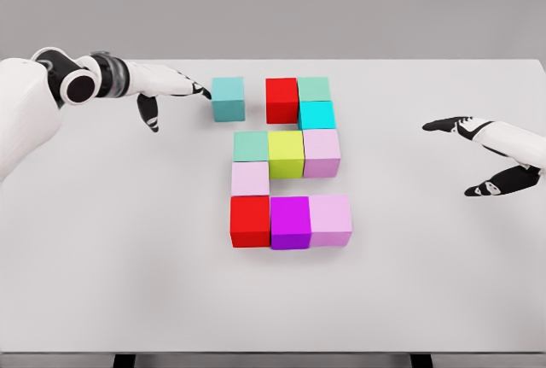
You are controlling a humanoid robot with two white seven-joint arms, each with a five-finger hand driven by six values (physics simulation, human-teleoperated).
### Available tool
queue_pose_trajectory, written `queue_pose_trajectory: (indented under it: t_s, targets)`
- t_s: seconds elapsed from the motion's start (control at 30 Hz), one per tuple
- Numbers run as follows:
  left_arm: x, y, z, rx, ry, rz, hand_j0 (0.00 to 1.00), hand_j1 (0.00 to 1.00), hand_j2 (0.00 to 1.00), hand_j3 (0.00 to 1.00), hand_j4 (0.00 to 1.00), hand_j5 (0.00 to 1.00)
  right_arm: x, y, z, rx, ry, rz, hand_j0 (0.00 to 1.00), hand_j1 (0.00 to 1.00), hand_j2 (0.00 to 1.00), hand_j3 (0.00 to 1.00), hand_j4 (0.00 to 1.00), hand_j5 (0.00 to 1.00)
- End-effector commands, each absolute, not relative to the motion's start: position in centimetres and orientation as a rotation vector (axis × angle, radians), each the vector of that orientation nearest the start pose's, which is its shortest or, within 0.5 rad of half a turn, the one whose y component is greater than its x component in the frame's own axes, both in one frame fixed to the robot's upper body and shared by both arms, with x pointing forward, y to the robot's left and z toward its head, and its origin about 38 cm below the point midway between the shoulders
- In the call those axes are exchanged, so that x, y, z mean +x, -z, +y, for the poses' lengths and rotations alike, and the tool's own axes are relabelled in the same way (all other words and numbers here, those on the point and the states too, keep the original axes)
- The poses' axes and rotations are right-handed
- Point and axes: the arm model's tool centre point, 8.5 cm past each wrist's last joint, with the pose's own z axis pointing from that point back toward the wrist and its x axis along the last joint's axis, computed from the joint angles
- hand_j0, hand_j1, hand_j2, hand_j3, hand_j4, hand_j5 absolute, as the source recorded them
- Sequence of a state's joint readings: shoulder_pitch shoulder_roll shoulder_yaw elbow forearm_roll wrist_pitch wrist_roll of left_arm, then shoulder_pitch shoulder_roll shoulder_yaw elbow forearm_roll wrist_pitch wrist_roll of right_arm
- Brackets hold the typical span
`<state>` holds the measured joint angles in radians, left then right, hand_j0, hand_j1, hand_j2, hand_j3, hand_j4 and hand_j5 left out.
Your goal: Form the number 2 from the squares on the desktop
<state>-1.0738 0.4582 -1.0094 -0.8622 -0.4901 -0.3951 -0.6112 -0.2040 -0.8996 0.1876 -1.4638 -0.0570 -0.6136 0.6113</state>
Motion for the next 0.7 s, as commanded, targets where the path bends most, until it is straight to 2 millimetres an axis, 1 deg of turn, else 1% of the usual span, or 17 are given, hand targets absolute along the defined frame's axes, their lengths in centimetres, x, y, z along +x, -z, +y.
queue_pose_trajectory:
  t_s: [0.0,0.13,0.33,0.43,0.63,0.67]
  targets:
    - [55.1,-18.8,23.5,0.457,2.08,-0.971,1.0,1.0,1.0,1.0,1.0,1.0,37.2,-20.2,-39.8,-0.152,-1.553,-1.567,1.0,1.0,1.0,1.0,1.0,1.0]
    - [55.1,-18.8,23.5,0.458,2.08,-0.971,1.0,1.0,1.0,1.0,1.0,1.0,37.2,-20.2,-39.9,-0.153,-1.554,-1.566,1.0,1.0,1.0,1.0,1.0,1.0]
    - [55.1,-18.7,22.6,0.448,2.087,-0.982,1.0,1.0,1.0,1.0,1.0,1.0,37.2,-20.2,-39.9,-0.153,-1.554,-1.566,1.0,1.0,1.0,1.0,1.0,1.0]
    - [55.1,-18.7,22.5,0.447,2.089,-0.984,1.0,1.0,1.0,1.0,1.0,1.0,37.2,-20.2,-39.9,-0.153,-1.554,-1.566,1.0,1.0,1.0,1.0,1.0,1.0]
    - [55.1,-18.7,22.6,0.448,2.086,-0.981,1.0,1.0,1.0,1.0,1.0,1.0,37.2,-20.2,-39.9,-0.154,-1.554,-1.564,1.0,1.0,1.0,1.0,1.0,1.0]
    - [55.2,-18.5,23.0,0.448,2.078,-0.971,1.0,1.0,1.0,1.0,1.0,1.0,37.2,-20.2,-40.0,-0.154,-1.553,-1.563,1.0,1.0,1.0,1.0,1.0,1.0]
